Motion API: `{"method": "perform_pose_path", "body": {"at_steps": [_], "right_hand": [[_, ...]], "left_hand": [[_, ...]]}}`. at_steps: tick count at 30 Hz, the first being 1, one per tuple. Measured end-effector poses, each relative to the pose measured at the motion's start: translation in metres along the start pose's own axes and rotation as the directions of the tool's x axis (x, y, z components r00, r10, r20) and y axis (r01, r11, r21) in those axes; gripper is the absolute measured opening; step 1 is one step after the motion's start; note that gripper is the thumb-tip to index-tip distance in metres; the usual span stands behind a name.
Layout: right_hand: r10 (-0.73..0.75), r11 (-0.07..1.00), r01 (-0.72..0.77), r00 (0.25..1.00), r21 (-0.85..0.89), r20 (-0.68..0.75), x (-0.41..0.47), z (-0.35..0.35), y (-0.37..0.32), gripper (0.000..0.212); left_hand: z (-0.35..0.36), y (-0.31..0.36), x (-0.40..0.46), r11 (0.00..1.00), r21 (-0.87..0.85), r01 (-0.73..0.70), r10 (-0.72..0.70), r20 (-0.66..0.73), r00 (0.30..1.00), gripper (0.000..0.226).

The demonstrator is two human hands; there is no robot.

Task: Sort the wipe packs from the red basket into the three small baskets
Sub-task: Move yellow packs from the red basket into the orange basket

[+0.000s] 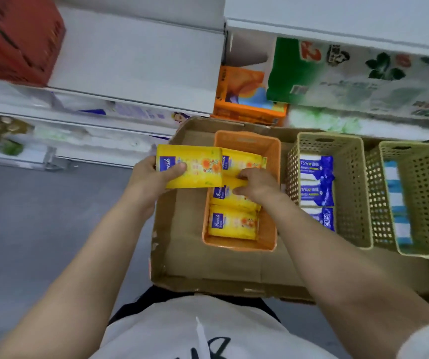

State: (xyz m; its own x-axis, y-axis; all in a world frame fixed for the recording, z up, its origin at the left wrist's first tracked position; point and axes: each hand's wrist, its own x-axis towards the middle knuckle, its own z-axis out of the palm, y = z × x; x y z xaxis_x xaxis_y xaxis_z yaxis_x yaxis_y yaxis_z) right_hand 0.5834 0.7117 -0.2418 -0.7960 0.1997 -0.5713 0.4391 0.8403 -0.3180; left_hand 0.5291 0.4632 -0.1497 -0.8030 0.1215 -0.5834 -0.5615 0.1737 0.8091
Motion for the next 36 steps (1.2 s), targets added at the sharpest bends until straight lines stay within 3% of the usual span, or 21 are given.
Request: {"method": "perform_pose_path", "body": {"at_steps": [3,7,10,12,13,15,17,19,20,23,24,29,33,36], "right_hand": [[-0.08,0.971,0.051,0.99,-0.233,-0.117,0.003,0.007,-0.005,0.049],[-0.126,0.983,0.104,0.982,-0.151,-0.14,-0.002,0.013,-0.002,0.051],[-0.026,0.983,0.081,0.95,0.166,-0.31,-0.006,0.002,-0.004,0.039],[0.104,0.867,0.097,0.924,0.489,-0.368,-0.007,-0.02,-0.011,0.027],[0.111,0.783,0.106,0.946,0.613,-0.305,-0.01,-0.032,-0.015,0.025],[-0.078,0.72,0.114,0.993,0.684,-0.083,-0.017,-0.052,-0.019,0.031],[-0.227,0.795,0.104,0.965,0.597,0.134,-0.026,-0.063,-0.022,0.043],[-0.211,0.844,0.073,0.956,0.531,0.203,-0.033,-0.064,-0.018,0.046],[-0.177,0.837,0.048,0.966,0.545,0.188,-0.036,-0.062,-0.014,0.044],[-0.034,0.872,-0.022,0.994,0.488,0.105,-0.047,-0.054,0.005,0.042],[-0.004,0.895,-0.043,0.995,0.444,0.104,-0.05,-0.05,0.011,0.043],[-0.043,0.962,-0.012,0.98,0.273,0.196,-0.06,-0.023,0.016,0.043],[-0.029,0.999,0.024,0.982,0.026,0.187,-0.053,-0.011,0.009,0.042],[-0.021,0.999,0.012,0.975,0.044,0.222,-0.046,-0.003,0.007,0.043]], "left_hand": [[-0.001,-0.01,-0.001,1.0,0.006,0.025,-0.025,-0.047,0.999,0.033],[0.003,-0.019,0.006,0.999,0.013,0.039,-0.039,-0.048,0.998,0.031],[0.008,-0.026,0.016,0.997,0.038,0.068,-0.067,-0.026,0.997,0.03],[0.013,-0.029,0.022,0.995,0.05,0.085,-0.086,0.03,0.996,0.03],[0.016,-0.03,0.024,0.994,0.065,0.089,-0.094,0.072,0.993,0.032],[0.025,-0.031,0.025,0.991,0.105,0.079,-0.097,0.172,0.98,0.037],[0.036,-0.032,0.025,0.99,0.13,0.061,-0.097,0.289,0.952,0.043],[0.047,-0.033,0.025,0.99,0.134,0.049,-0.095,0.36,0.928,0.044],[0.052,-0.035,0.025,0.99,0.131,0.044,-0.085,0.33,0.94,0.046],[0.055,-0.045,0.03,0.966,0.258,0.0,0.0,-0.003,1.0,0.046],[0.052,-0.049,0.029,0.957,0.289,-0.001,0.015,-0.046,0.999,0.045],[0.047,-0.068,0.017,0.968,0.208,0.142,-0.182,0.189,0.965,0.038],[0.048,-0.076,0.012,0.976,0.17,0.136,-0.171,0.212,0.962,0.041],[0.047,-0.074,0.012,0.98,0.144,0.138,-0.169,0.228,0.959,0.041]]}}
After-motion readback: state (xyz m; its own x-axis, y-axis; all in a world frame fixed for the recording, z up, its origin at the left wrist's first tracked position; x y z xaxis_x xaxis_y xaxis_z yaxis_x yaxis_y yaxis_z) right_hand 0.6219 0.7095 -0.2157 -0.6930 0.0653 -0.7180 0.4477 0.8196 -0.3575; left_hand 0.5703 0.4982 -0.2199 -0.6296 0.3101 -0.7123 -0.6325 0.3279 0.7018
